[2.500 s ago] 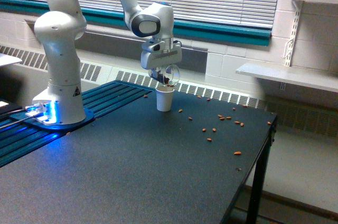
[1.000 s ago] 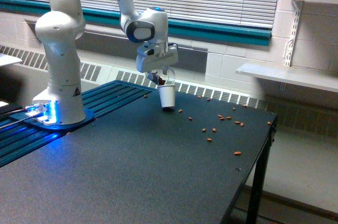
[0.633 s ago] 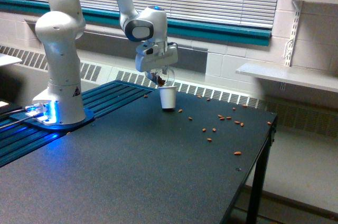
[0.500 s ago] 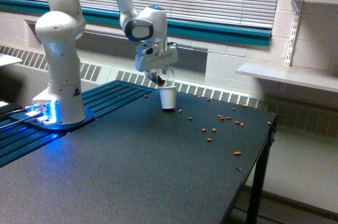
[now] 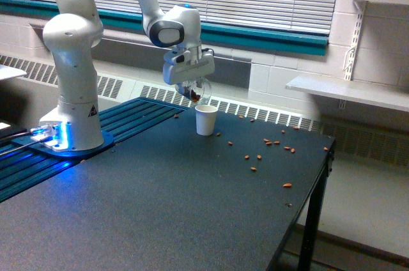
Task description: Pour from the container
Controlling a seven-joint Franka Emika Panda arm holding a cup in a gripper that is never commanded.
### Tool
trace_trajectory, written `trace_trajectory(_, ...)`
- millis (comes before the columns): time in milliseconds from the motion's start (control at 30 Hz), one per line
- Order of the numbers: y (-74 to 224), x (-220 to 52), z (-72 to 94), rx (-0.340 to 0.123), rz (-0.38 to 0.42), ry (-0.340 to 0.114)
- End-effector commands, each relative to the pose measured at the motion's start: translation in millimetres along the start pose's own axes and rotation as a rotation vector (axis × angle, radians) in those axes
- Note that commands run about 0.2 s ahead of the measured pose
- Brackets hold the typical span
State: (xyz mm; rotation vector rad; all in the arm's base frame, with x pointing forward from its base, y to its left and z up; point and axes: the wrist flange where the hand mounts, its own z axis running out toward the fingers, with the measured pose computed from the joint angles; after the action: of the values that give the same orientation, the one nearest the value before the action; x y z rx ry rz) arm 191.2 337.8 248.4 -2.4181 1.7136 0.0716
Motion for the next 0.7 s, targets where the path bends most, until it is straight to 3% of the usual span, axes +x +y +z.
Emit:
trace_trajectory(33, -2.7, 7.7, -11.9, 0.015, 0.025, 0.024)
trace_trajectory(233, 0.4, 12.0, -18.4, 0.012, 0.024, 0.029)
trace_trajectory(700, -2.1, 30.7, -33.7, 0.053, 0.046, 0.037)
